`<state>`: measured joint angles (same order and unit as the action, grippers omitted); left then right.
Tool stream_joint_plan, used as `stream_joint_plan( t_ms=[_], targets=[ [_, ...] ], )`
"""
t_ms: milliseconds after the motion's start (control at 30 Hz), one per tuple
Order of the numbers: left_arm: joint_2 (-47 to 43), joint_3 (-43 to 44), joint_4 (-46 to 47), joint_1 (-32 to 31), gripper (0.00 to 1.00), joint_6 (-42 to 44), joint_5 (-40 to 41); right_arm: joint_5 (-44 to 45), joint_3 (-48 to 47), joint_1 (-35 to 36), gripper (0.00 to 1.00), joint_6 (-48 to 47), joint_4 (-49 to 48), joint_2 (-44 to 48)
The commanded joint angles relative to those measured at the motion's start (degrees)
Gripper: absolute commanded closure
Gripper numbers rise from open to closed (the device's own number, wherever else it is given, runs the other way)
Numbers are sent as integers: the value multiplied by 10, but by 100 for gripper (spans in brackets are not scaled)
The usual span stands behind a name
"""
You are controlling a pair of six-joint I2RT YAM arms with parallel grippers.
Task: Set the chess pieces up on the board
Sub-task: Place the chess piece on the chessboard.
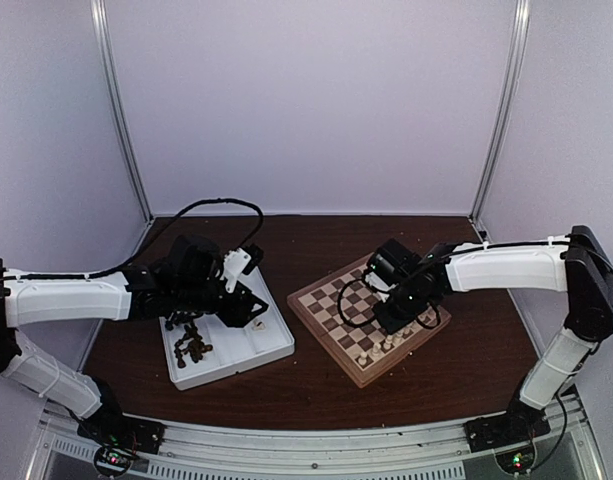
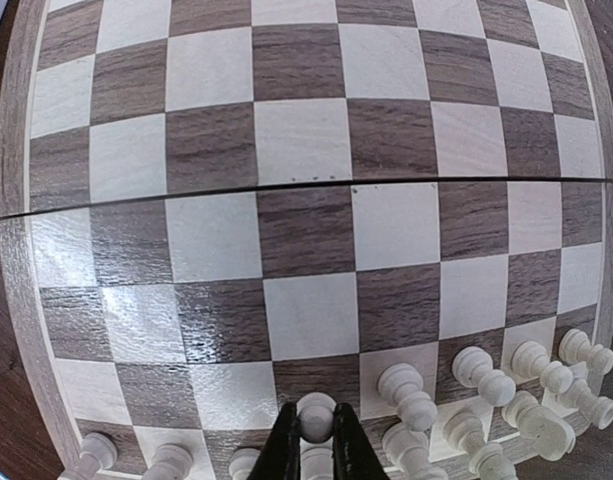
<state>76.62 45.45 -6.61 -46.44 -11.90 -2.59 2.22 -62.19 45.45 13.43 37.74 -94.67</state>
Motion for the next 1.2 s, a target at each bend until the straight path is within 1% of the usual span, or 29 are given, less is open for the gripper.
stream_joint_plan(
  t_ms=[0,100,200,367,800,1167],
  targets=[
    [6,15,7,3,43,6,4,17,-6,-4,90,-6,4,-9],
    [6,16,7,3,43,6,6,17,-7,-4,89,-8,4,-12],
    [7,18,5,3,43,6,7,16,-11,-4,83,-8,5,-14],
    [11,23,2,3,43,7,5,16,-12,-5,80,-8,5,-11],
    [14,28,-5,3,43,9,4,15,-41,-6,78,-16,28,7],
    [14,29,-6,3,43,7,0,22,-40,-9,78,-14,43,-1]
  ],
)
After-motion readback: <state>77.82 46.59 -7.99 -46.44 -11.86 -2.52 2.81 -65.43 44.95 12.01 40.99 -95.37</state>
